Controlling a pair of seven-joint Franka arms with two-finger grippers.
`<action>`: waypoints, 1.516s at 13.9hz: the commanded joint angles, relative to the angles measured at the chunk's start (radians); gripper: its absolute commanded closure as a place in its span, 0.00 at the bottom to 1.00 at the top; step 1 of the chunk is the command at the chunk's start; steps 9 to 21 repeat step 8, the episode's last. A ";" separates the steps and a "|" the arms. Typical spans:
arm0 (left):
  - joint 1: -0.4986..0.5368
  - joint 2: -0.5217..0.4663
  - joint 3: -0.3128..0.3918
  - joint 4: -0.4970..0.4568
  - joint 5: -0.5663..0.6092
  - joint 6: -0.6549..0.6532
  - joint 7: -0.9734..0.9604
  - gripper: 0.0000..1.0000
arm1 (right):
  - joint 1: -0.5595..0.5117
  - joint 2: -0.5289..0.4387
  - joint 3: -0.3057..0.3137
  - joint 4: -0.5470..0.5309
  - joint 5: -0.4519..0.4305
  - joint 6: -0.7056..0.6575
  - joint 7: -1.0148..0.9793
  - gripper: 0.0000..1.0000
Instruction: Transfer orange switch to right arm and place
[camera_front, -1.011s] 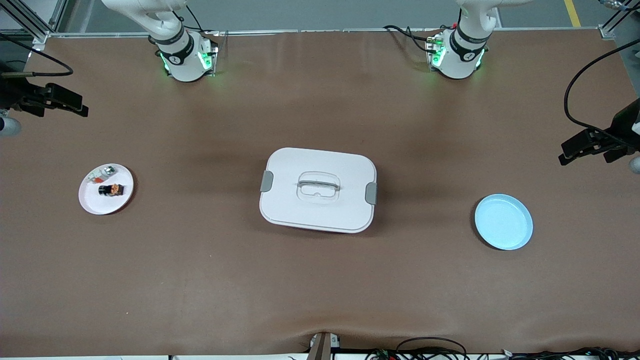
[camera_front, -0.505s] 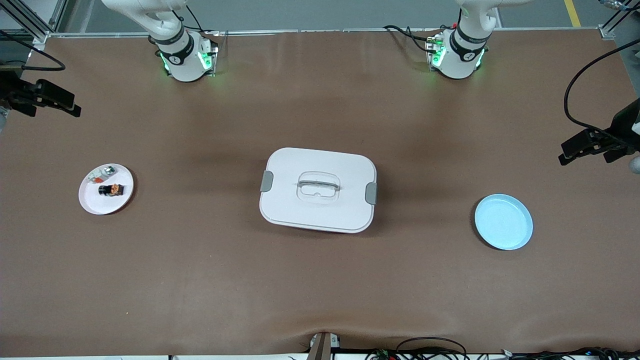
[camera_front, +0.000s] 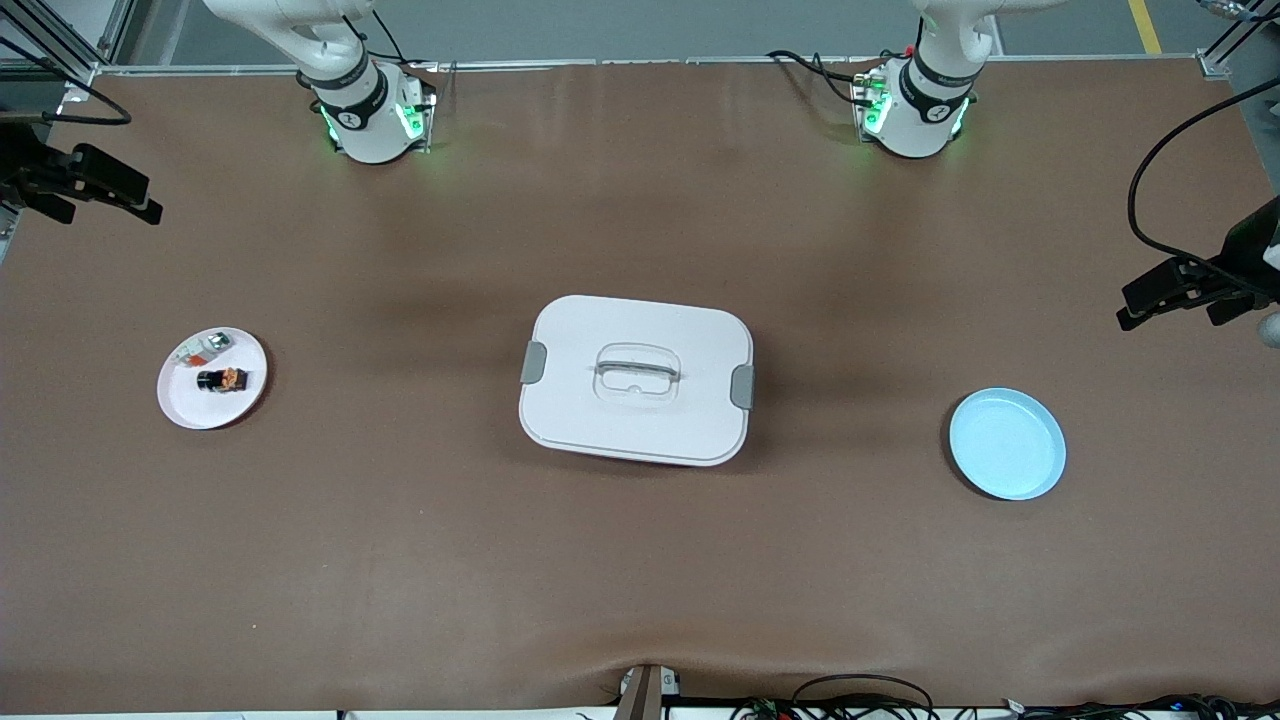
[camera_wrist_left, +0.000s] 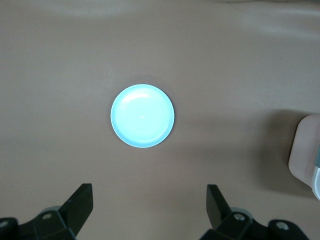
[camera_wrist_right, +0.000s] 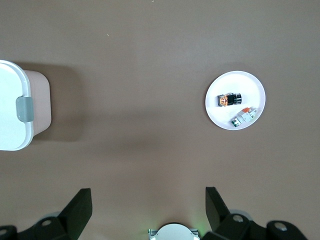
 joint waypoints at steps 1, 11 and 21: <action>0.006 -0.007 -0.006 0.000 -0.002 -0.014 -0.004 0.00 | -0.008 -0.031 0.004 -0.034 0.012 0.018 0.014 0.00; 0.006 -0.007 -0.006 0.000 -0.002 -0.021 -0.002 0.00 | -0.005 -0.032 0.004 -0.025 -0.004 0.029 0.005 0.00; 0.006 -0.007 -0.006 0.000 -0.002 -0.021 -0.002 0.00 | -0.005 -0.032 0.004 -0.025 -0.004 0.029 0.005 0.00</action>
